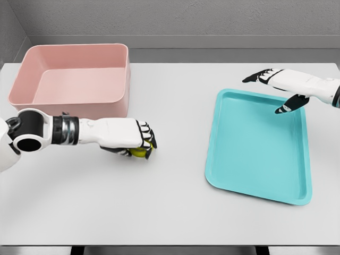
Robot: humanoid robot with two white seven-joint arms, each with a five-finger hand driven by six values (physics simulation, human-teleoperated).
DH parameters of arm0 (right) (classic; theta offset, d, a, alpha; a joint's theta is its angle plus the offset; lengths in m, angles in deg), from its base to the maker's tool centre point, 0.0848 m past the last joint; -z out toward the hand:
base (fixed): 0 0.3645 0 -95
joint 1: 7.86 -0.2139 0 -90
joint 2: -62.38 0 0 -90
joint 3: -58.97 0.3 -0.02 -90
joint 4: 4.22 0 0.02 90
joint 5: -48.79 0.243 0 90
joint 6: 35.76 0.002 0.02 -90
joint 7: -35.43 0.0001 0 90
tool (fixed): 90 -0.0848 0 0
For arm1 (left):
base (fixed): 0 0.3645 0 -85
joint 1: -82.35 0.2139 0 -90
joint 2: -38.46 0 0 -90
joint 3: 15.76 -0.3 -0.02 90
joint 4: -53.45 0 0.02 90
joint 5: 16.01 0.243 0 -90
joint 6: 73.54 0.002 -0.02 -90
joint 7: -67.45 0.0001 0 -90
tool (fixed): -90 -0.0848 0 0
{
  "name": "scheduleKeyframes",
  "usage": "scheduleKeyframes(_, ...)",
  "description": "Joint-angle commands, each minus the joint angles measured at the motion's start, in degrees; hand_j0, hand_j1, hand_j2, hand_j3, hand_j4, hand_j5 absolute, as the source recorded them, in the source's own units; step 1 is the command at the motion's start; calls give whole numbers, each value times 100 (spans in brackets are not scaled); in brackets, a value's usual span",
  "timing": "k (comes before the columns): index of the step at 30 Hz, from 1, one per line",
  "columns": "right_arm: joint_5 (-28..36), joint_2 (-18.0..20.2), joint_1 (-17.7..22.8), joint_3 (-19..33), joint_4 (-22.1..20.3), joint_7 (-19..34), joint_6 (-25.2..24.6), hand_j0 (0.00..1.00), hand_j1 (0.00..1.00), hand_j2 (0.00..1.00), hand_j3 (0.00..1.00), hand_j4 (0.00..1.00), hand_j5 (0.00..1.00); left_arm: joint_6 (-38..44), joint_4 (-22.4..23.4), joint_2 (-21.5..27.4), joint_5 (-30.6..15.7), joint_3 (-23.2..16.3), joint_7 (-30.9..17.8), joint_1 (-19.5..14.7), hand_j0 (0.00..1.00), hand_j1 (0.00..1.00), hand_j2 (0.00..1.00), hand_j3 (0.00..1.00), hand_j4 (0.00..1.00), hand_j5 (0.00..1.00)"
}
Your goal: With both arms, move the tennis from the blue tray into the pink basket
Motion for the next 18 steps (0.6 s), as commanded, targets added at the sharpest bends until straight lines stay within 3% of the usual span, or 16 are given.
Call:
scheduleKeyframes(1, 38, 6, 0, 8, -3, -6, -9, 100, 100, 100, 100, 100, 100, 17, -36, 17, -98, 27, -3, 0, 51, 51, 51, 51, 51, 51)
scheduleKeyframes(18, 38, 6, 0, -9, -3, -7, -9, 100, 100, 100, 100, 100, 100, 17, -151, 342, -581, 396, -47, -351, 51, 51, 51, 51, 51, 51)
